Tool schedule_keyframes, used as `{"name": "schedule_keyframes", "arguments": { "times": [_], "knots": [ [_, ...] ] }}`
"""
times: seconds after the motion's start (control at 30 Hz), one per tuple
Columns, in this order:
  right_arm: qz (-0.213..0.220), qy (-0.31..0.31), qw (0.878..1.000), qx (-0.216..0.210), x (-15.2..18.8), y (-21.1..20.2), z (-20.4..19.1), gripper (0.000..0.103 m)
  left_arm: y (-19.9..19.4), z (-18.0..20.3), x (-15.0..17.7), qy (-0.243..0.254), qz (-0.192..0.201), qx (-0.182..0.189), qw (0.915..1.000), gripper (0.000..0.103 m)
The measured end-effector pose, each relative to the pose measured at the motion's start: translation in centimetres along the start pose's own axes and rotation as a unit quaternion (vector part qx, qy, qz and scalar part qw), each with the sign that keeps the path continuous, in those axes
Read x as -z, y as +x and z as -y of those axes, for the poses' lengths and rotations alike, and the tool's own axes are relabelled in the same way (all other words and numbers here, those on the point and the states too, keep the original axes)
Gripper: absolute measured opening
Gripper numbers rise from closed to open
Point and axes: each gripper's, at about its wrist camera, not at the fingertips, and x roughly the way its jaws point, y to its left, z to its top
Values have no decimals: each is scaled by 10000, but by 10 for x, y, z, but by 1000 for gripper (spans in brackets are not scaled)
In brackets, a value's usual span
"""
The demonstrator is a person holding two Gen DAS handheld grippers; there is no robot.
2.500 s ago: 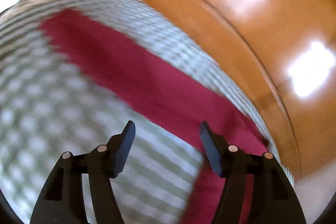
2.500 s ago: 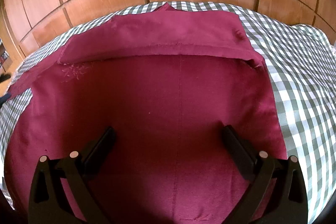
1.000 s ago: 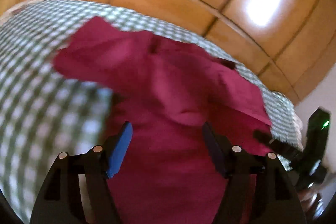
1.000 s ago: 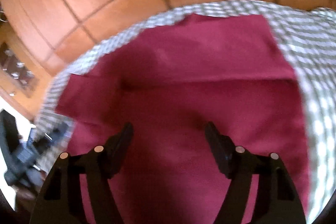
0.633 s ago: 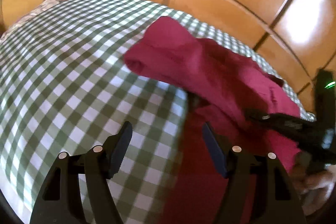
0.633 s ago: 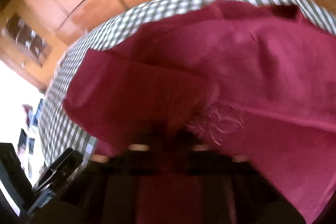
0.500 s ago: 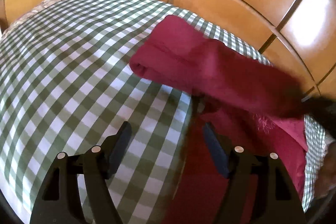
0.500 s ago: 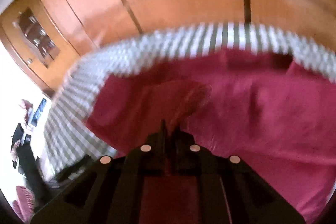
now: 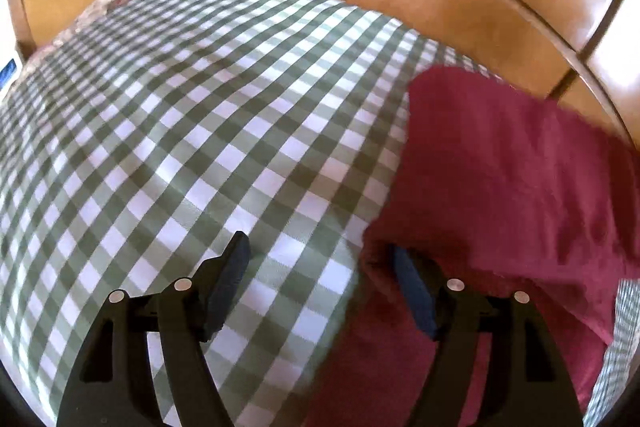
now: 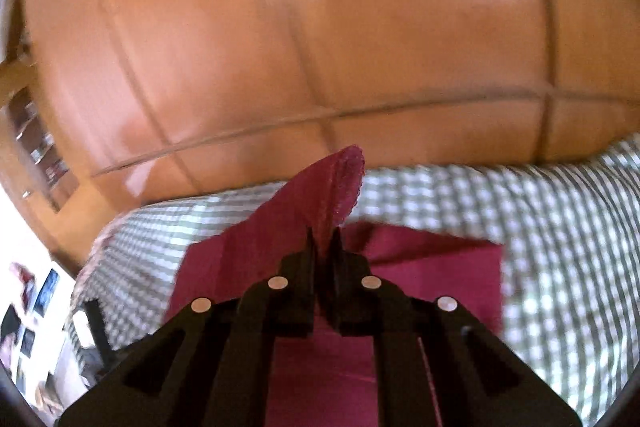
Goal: Fold small clothes
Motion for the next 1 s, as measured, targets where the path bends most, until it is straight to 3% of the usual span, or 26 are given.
{"name": "schedule_keyframes", "arguments": {
  "times": [0.13, 0.23, 0.33, 0.4, 0.47, 0.53, 0.63, 0.67, 0.8, 0.9, 0.93, 1.0],
  "knots": [
    [-754, 455, 9946, 542, 44, 47, 54, 6, 0, 3, 9, 107, 70, -42, 9999, 72],
    [-1092, 767, 9889, 649, 76, 73, 74, 6, -2, 9, 16, 363, 112, -144, 9992, 72],
    [-890, 1015, 9892, 564, 81, 68, 82, 9, -12, 8, 20, 503, 117, -82, 9986, 72],
    [-822, 948, 9900, 645, 79, 61, 80, 32, -28, 6, 25, 585, 259, -4, 9980, 72],
    [-673, 917, 9911, 691, 79, 38, 86, 46, -49, 5, 29, 682, 534, 247, 9959, 72],
    [-417, 810, 9932, 720, 77, 10, 79, 51, -71, 8, 31, 869, 865, 537, 9910, 72],
    [-202, 592, 9971, 441, 83, -20, 60, 53, -85, 24, 32, 1232, 1135, 799, 9826, 72],
    [-215, 509, 9978, 362, 86, -23, 54, 53, -85, 36, 32, 1417, 1125, 1007, 9783, 72],
    [-555, 128, 9977, 376, 101, -1, 32, 53, -60, 74, 35, 1810, 742, 1196, 9734, 72],
    [-890, 103, 9944, 565, 115, 27, 37, 52, -17, 92, 40, 1980, 134, 856, 9764, 72],
    [-826, 88, 9951, 535, 119, 28, 41, 52, -7, 92, 42, 1978, -36, 802, 9769, 72],
    [-815, -31, 9951, 554, 120, 23, 38, 53, -7, 89, 45, 1943, -43, 852, 9772, 72]
  ]
}}
